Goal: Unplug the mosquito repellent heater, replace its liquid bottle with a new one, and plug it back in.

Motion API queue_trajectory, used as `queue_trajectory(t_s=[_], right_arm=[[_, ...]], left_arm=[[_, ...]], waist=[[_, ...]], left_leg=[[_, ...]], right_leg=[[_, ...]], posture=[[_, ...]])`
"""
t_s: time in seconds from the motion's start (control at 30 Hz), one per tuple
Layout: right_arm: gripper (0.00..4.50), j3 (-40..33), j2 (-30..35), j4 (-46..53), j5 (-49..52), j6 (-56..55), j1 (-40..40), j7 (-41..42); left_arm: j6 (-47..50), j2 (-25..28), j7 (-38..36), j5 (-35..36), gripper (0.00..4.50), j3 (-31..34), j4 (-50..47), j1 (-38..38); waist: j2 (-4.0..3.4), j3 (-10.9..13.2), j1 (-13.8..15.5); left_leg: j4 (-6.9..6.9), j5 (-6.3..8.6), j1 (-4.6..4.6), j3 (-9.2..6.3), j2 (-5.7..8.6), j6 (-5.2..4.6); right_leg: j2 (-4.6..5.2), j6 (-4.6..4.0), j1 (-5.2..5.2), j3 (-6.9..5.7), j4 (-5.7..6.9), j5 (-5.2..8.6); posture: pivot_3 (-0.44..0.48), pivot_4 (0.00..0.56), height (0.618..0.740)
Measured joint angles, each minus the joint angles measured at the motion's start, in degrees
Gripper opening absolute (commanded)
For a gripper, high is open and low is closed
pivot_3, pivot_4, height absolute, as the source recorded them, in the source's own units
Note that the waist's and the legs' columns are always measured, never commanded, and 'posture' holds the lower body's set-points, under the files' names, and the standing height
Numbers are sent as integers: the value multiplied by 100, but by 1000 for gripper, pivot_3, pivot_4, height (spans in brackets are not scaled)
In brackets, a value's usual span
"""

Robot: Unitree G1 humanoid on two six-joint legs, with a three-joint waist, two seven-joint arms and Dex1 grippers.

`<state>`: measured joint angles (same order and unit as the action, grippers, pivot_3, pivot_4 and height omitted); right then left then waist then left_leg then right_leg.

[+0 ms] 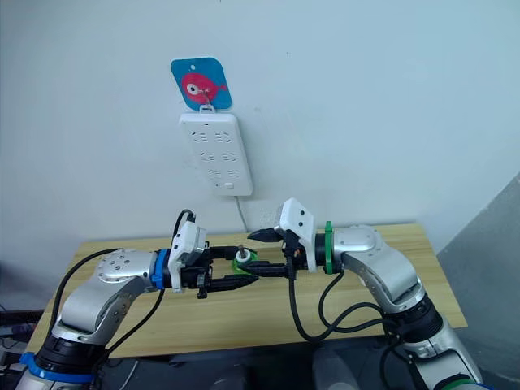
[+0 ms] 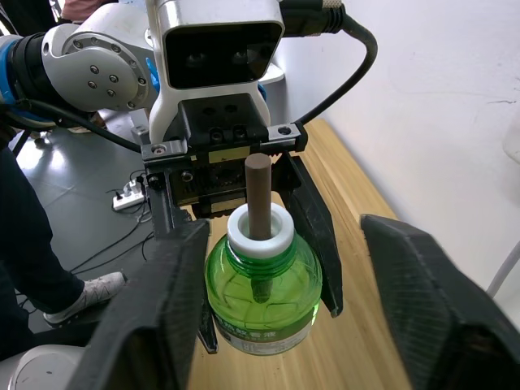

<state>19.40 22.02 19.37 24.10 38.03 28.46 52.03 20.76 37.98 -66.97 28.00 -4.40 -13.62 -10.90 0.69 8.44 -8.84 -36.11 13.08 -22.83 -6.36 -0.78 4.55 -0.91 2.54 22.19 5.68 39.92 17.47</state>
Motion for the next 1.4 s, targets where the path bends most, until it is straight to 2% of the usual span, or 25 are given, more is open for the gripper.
queue_trajectory(t_s=[0.27,0.37,0.53,0.93,1.0,1.07,1.17,1.4], right_arm=[[3186,75,-75,-80,-6,38,11,16],[2541,78,-84,-116,54,132,14,43],[825,83,-75,-140,128,171,41,60],[821,75,-20,-185,147,113,135,99],[821,20,-19,-192,190,113,138,146],[821,-35,-17,-221,202,114,152,156],[821,-143,6,-233,249,117,160,167],[821,-736,42,-228,679,403,162,46]], left_arm=[[-129,-52,-12,-9,2309,0,99,-6],[-148,-53,-12,-9,2309,0,102,-7],[-152,-55,-2,-14,2309,1,107,-7],[-64,-86,40,42,2309,14,95,-68],[9,-104,31,121,3020,41,84,-81],[30,-138,19,202,3479,49,76,-135],[53,-167,34,259,4407,50,74,-276],[632,-221,463,521,4500,90,-75,-314]], waist=[[14,-12,-56],[16,-13,-70],[16,-14,-72],[17,-15,-73],[18,-16,-73],[20,-19,-72],[27,-37,-73],[30,-106,-81]], left_leg=[[0,0,0,-2,0,0],[-1,0,1,-2,0,0],[-2,0,1,-2,0,0],[-3,0,1,-3,0,0],[-3,0,1,-3,0,0],[-5,0,1,-3,1,0],[-7,-1,1,-4,1,0],[-10,-1,1,-7,1,1]], right_leg=[[0,-9,0,0,1,-5],[0,-9,0,0,3,-5],[0,-8,-1,0,3,-5],[0,-10,-1,-1,5,-6],[0,-10,-2,-1,5,-6],[0,-10,-3,-2,6,-7],[0,-11,-3,-2,6,-7],[1,-11,-5,-3,8,-9]], posture=[[-143,69,740],[-141,70,740],[-140,73,740],[-140,67,740],[-139,62,740],[-137,57,740],[-135,48,740],[-133,26,740]])
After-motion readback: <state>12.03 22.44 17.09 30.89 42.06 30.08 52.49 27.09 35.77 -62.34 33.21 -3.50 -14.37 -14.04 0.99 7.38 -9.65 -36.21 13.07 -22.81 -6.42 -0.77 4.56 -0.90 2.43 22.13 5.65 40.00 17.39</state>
